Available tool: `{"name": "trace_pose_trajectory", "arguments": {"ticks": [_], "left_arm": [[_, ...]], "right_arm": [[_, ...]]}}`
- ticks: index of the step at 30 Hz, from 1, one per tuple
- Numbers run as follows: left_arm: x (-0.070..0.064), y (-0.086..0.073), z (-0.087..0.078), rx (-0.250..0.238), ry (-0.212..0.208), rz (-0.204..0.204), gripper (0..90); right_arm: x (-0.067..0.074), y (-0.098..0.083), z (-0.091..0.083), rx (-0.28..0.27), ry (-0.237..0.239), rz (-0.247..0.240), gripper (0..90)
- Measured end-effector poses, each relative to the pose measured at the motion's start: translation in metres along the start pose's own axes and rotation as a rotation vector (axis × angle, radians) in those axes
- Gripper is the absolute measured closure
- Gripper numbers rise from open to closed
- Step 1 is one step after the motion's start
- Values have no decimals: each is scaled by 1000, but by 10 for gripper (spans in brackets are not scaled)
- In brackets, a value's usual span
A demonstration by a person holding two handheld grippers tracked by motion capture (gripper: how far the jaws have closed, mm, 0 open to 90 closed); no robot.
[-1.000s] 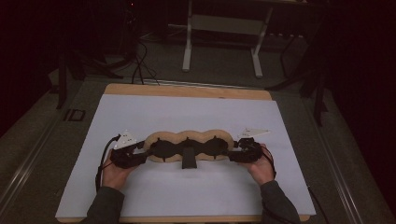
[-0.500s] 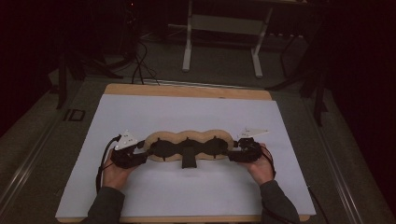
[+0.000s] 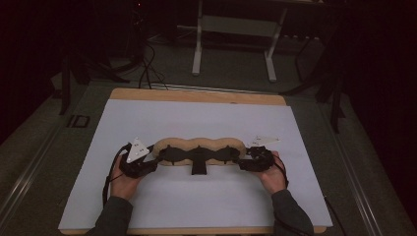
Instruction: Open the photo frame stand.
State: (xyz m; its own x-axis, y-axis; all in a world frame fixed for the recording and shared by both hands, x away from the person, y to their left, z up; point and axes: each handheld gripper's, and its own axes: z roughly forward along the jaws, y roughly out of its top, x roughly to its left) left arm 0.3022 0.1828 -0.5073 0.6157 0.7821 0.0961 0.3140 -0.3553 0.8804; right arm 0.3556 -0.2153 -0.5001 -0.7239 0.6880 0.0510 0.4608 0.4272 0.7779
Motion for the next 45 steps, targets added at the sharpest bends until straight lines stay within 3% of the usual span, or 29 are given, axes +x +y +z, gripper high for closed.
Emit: {"name": "trace_pose_trajectory", "arguments": {"ticks": [7,13,23,34,45], "left_arm": [[-7,0,6,3,37,64,555],[-8,0,10,4,64,88,553],[-8,-1,12,-2,95,95,550],[-10,-1,10,16,91,103,543],[-11,-1,7,28,73,62,527]], "right_arm": [[0,-5,2,0,-40,-21,451],[1,-4,3,-10,-82,-48,449],[2,-5,9,-25,-102,-53,446],[6,-7,6,-14,-96,-59,443],[5,-9,3,-12,-70,-44,437]]}}
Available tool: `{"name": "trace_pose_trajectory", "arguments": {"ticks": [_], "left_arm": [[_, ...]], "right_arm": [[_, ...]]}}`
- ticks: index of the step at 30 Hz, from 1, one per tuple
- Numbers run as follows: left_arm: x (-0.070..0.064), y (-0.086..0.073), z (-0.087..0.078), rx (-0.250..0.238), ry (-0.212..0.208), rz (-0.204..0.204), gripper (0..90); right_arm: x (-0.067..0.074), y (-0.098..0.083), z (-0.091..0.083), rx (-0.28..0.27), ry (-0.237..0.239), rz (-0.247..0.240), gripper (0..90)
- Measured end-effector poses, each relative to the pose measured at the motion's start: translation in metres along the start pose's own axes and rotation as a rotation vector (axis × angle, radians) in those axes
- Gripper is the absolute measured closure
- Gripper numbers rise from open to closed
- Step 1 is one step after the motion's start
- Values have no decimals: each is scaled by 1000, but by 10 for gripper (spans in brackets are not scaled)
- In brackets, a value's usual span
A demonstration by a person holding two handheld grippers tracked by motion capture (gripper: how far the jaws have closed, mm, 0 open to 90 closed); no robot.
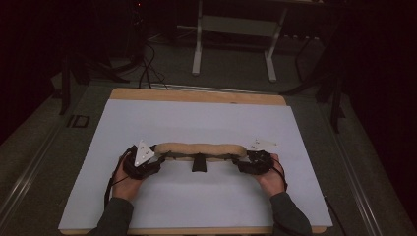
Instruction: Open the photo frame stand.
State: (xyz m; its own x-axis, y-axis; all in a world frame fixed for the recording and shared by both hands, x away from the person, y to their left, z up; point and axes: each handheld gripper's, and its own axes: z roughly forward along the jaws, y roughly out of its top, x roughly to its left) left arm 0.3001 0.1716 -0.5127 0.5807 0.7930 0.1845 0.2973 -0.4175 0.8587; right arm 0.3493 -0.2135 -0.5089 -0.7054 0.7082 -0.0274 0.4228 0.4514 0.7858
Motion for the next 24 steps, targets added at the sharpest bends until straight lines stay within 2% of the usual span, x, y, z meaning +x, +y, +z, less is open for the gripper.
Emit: {"name": "trace_pose_trajectory", "arguments": {"ticks": [9,11,17,24], "left_arm": [[-1,-1,-1,-2,-3,-11,517],[0,-1,-1,-2,-6,-20,514],[3,-3,-2,22,-42,-66,423],[6,-5,-6,30,-65,-108,398]], "right_arm": [[0,-1,-2,9,2,-4,437],[0,-1,-2,10,3,0,436],[1,-3,-3,27,10,2,395],[-1,-7,-5,62,14,38,333]]}}
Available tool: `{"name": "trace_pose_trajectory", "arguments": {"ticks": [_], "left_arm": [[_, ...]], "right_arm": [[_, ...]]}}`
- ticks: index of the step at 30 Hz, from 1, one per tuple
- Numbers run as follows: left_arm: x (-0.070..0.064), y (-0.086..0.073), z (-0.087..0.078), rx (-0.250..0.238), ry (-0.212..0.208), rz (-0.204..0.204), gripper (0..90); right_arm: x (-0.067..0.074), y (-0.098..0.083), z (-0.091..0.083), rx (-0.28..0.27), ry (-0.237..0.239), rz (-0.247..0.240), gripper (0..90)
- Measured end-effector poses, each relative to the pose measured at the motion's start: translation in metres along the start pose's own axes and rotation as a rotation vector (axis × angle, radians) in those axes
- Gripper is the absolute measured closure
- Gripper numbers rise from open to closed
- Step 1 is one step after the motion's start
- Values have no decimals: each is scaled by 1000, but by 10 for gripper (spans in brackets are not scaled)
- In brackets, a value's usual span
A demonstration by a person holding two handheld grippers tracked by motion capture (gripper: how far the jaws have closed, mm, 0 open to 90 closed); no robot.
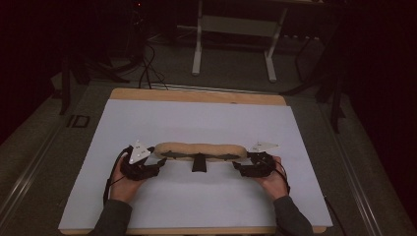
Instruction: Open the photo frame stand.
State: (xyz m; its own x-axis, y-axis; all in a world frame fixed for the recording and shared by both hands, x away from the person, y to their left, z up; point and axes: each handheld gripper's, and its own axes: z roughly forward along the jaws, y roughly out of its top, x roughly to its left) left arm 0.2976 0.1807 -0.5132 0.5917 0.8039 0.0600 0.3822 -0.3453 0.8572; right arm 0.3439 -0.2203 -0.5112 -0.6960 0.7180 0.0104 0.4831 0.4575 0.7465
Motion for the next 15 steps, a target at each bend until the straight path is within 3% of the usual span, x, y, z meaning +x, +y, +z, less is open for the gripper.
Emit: {"name": "trace_pose_trajectory", "arguments": {"ticks": [5,6,15], "left_arm": [[0,0,-4,-9,-9,-9,397],[1,0,-5,-15,-20,-18,399],[5,1,-14,-55,-74,-70,404]], "right_arm": [[-1,-1,-2,3,0,28,317],[-1,-1,-3,9,24,44,334],[3,0,-9,15,30,56,294]]}}
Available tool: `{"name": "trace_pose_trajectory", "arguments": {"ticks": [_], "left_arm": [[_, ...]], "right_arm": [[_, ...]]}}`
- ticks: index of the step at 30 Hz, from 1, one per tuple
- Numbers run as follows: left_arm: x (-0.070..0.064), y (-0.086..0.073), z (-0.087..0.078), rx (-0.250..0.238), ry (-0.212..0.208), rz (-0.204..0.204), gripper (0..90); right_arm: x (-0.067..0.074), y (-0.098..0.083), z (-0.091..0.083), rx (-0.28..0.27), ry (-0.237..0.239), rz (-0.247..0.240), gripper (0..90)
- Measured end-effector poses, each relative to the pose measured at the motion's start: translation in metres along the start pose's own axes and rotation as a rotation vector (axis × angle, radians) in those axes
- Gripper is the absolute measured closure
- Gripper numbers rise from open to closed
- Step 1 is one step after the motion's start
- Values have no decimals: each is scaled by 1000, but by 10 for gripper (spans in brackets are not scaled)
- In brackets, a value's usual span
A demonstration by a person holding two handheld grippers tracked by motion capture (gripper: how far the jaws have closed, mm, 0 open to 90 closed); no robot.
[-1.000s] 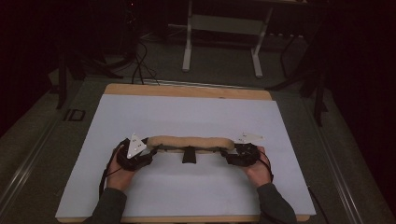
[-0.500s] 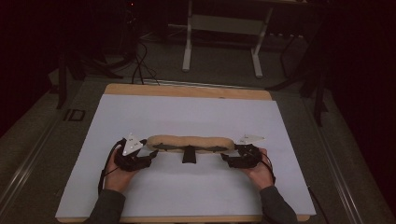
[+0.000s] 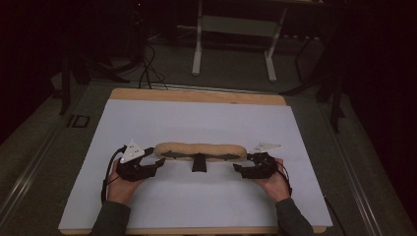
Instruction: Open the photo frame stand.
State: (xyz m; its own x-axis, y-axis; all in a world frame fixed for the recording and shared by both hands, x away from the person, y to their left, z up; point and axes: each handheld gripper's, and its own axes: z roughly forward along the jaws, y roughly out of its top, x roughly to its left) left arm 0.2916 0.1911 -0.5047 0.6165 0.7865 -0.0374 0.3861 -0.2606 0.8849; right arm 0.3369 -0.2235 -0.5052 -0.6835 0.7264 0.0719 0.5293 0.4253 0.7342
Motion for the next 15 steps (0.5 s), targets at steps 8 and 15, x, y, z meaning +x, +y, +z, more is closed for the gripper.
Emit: {"name": "trace_pose_trajectory", "arguments": {"ticks": [8,15], "left_arm": [[11,0,-11,-73,-37,-93,404],[21,-1,-19,-117,-48,-144,437]], "right_arm": [[1,-2,-4,24,-10,6,282],[4,-3,-4,31,-24,-14,379]]}}
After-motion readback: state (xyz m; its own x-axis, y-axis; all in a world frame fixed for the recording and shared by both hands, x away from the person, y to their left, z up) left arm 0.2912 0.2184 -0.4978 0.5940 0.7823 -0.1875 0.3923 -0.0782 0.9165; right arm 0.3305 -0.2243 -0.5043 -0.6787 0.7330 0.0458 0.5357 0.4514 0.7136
